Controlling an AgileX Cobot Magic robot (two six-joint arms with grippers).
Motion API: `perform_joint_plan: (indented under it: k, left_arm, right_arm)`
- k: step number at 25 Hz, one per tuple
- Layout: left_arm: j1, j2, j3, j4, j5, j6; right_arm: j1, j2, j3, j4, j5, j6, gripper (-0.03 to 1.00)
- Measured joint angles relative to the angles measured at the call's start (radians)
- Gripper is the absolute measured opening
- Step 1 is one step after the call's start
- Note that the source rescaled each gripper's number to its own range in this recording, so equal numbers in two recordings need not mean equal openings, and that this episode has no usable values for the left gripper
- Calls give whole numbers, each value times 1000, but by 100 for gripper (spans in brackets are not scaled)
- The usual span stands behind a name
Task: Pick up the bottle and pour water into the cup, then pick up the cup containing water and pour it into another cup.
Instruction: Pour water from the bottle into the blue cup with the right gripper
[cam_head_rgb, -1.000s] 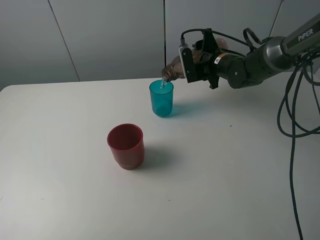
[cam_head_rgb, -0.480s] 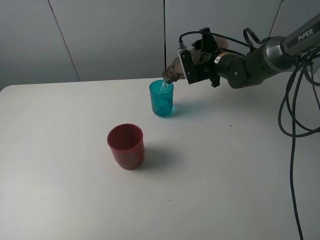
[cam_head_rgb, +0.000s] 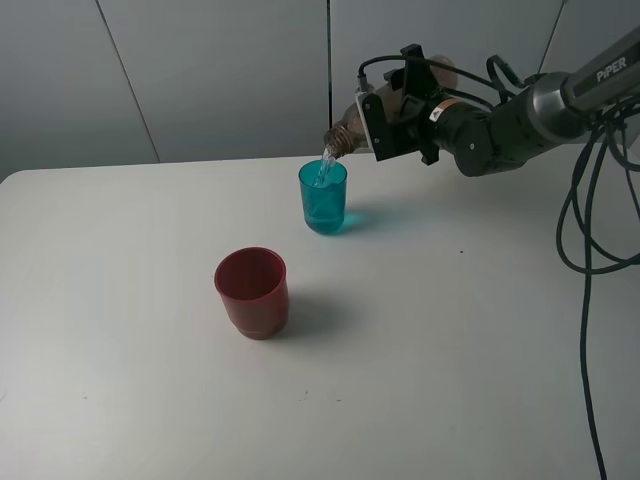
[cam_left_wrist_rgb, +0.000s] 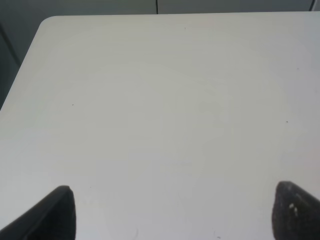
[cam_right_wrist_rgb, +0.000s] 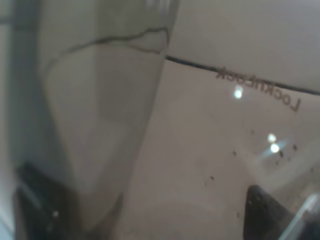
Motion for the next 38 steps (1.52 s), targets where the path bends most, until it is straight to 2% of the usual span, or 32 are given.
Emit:
perform_joint_plan:
  k: [8, 32, 38]
  left_arm:
    - [0, 0, 0, 0, 0, 0]
    - [0, 0, 0, 0, 0, 2]
    - [0, 0, 0, 0, 0, 2]
  right_arm:
    - [0, 0, 0, -30, -26, 0, 2]
    - [0, 0, 0, -82, -64, -103, 2]
    - [0, 0, 0, -132, -67, -110, 2]
